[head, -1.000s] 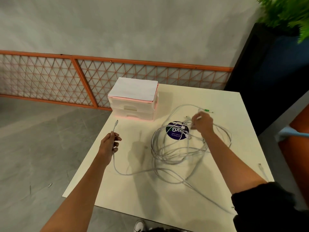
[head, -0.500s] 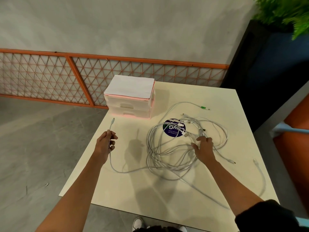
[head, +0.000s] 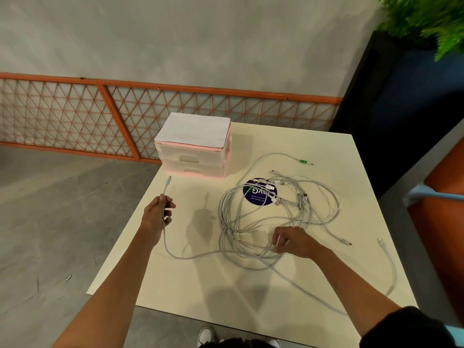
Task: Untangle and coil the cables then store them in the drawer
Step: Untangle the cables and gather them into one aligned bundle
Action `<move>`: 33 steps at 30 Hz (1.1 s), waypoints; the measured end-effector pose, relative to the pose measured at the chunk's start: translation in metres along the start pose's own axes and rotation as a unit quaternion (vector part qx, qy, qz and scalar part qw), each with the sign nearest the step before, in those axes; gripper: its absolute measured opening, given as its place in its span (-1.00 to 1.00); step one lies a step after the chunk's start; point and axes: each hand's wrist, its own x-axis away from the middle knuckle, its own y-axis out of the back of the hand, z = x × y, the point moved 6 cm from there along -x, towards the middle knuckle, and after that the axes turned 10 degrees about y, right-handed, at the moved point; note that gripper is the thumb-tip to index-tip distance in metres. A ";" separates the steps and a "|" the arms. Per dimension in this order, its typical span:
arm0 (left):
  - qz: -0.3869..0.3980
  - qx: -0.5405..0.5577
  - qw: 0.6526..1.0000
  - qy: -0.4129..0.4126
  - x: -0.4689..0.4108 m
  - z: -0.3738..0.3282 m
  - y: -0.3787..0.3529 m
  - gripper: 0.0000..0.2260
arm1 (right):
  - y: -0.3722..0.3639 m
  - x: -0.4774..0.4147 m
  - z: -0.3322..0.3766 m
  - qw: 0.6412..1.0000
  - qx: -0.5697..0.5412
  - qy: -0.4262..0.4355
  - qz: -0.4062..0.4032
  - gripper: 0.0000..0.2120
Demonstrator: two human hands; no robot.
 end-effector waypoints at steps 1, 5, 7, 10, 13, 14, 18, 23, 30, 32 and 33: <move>-0.001 0.000 1.000 0.000 0.000 0.001 0.000 -0.72 | 0.001 -0.001 0.001 1.000 0.008 0.006 -0.008 -0.81; -0.003 0.001 1.000 -0.001 0.001 0.001 -0.001 -0.72 | 0.011 0.001 0.012 0.987 0.104 0.010 -0.123 -0.81; -0.003 0.003 1.000 -0.001 0.002 0.000 -0.002 -0.72 | 0.014 0.007 0.010 0.971 0.137 -0.066 -0.184 -0.84; -0.004 0.004 1.000 -0.004 0.002 -0.001 -0.001 -0.72 | 0.006 0.014 0.000 0.956 0.129 -0.200 -0.170 -0.71; 0.002 0.003 1.000 -0.007 0.002 -0.001 -0.001 -0.72 | -0.009 0.012 -0.012 0.952 0.016 -0.250 -0.174 -0.64; 0.003 0.003 1.000 -0.007 0.001 -0.001 -0.002 -0.72 | -0.010 0.013 -0.012 0.945 -0.029 -0.263 -0.193 -0.65; 0.003 0.002 1.000 -0.008 0.000 -0.004 -0.002 -0.72 | -0.003 0.013 -0.013 0.904 -0.129 -0.321 -0.251 -0.58; 0.002 0.000 1.000 -0.009 -0.002 -0.007 -0.003 -0.73 | 0.009 0.004 -0.008 0.818 -0.347 -0.374 -0.267 -0.32; 0.004 0.001 1.000 -0.012 -0.005 -0.008 -0.008 -0.73 | 0.037 -0.009 0.020 0.667 -0.584 -0.324 -0.330 -0.74; 0.007 0.000 1.000 -0.013 -0.006 -0.008 -0.009 -0.73 | 0.044 -0.010 0.032 0.643 -0.608 -0.318 -0.339 -0.72; 0.009 -0.002 1.000 -0.015 -0.007 -0.009 -0.009 -0.73 | 0.047 -0.010 0.039 0.625 -0.625 -0.317 -0.345 -0.72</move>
